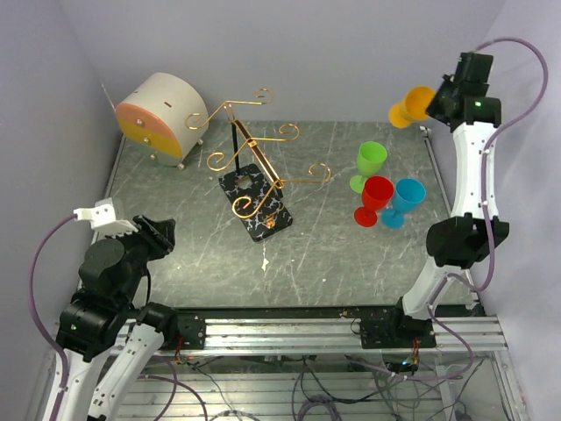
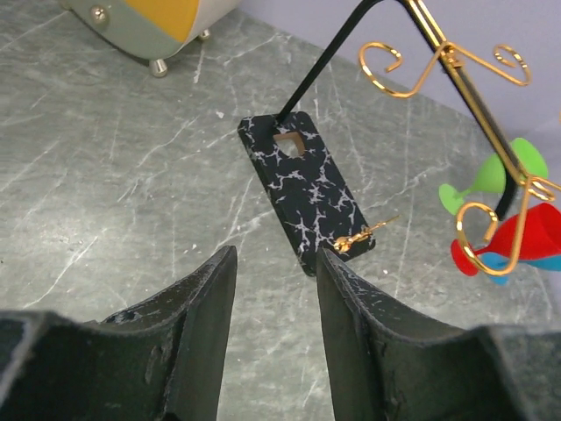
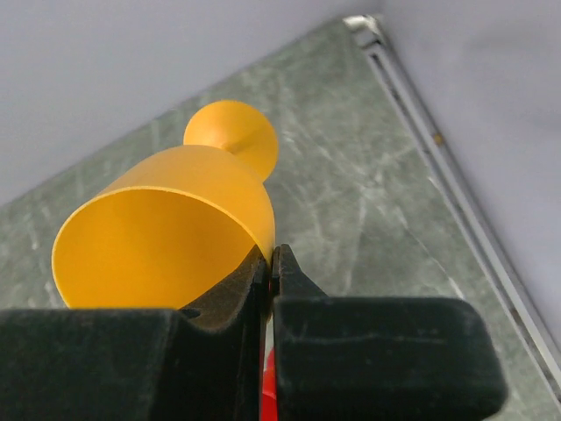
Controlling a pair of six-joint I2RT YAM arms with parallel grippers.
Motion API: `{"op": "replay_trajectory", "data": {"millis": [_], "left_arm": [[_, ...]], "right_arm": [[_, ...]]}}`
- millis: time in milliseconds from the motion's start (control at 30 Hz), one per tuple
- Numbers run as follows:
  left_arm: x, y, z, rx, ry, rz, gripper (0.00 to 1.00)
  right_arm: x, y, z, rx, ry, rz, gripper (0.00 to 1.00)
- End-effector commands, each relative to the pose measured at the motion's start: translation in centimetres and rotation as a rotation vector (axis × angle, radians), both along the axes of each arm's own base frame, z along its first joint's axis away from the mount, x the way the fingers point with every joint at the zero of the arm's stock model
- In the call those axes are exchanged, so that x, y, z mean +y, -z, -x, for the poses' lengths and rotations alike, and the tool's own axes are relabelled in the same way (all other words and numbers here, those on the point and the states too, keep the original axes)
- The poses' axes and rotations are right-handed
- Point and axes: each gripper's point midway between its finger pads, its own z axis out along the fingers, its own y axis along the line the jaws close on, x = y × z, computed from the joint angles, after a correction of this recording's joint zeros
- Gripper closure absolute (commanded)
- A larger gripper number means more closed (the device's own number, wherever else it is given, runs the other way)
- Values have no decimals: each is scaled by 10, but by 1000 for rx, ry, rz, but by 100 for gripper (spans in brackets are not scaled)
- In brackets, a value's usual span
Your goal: Take the wine glass off the wine glass rack
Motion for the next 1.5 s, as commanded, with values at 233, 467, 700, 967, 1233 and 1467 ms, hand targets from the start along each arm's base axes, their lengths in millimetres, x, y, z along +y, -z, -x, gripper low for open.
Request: {"op": "replay_trajectory", "data": {"millis": [233,467,700,967,1233,1467], "left_arm": [[14,15,-6,6,-78,-35,49],[19,15,-2,5,-109,-17,49],[23,13,2,-10,-128,-3,49],[23,16,0,3,-130,-5,49],[23,17,0,10,-135,-3,48],[24,19,-1,23,-142,-4,48]], "right_arm": [[-43,98,4,282,66,-76,100],[-52,142,22,378,118,-49,100],[-48,168,36,437,114,-61,100],[-42,185,41,465,90,-79,100],[-38,150,34,368,75,-89,46],[-33,79,43,188,75,-53,44]]}}
